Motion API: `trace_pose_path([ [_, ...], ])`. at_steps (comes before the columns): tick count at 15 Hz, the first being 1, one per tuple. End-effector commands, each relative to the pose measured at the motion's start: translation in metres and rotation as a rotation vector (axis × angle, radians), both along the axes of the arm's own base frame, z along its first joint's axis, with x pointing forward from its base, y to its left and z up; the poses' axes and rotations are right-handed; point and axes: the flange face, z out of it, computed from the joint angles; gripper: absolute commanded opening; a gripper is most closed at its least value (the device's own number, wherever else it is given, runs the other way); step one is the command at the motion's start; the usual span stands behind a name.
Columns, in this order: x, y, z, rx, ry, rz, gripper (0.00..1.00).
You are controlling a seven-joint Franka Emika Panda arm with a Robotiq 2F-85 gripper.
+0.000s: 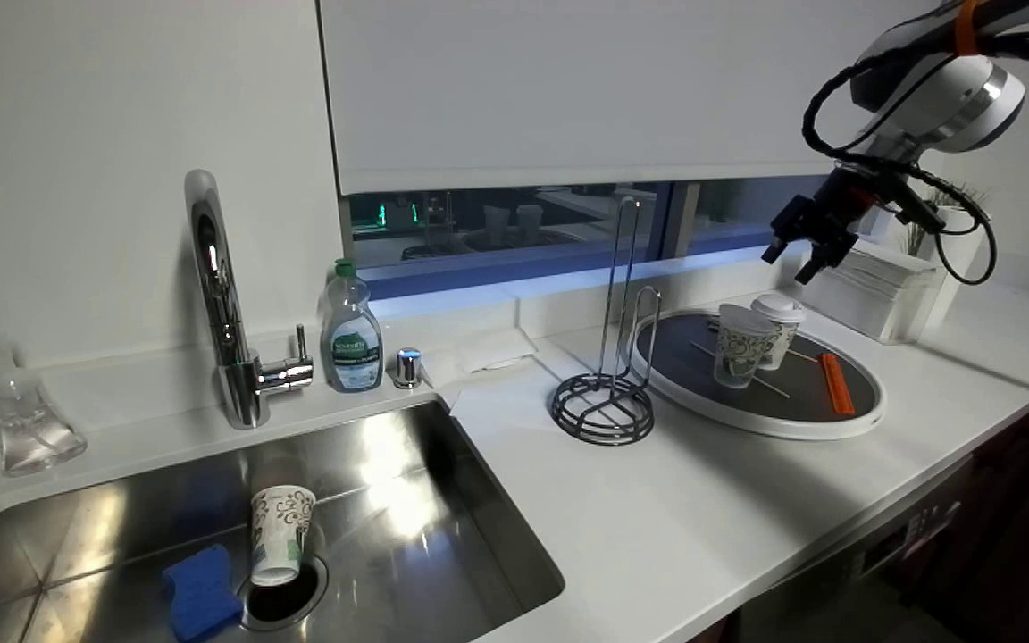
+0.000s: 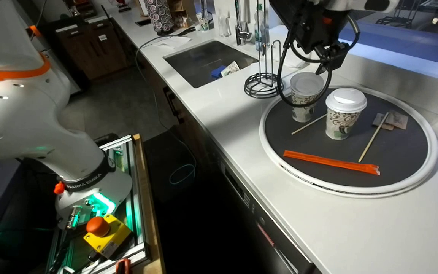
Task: Remove the stick from the cup, put it on the tray, pick up the lid and cover the cup
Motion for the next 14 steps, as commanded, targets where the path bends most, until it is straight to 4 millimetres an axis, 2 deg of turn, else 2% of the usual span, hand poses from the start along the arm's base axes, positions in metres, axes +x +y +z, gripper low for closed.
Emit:
trace_pose_path([
  [1, -0.015, 0.01, 0.007, -0.11, 0.013, 0.017, 1.0],
  [11, -0.03, 0.011, 0.019, -0.234, -0.009, 0.049, 1.0],
  [12, -0.021, 0.007, 0.019, -0.205, -0.004, 0.059, 1.0],
  [14, -0.021, 0.006, 0.02, -0.207, -0.006, 0.059, 1.0],
])
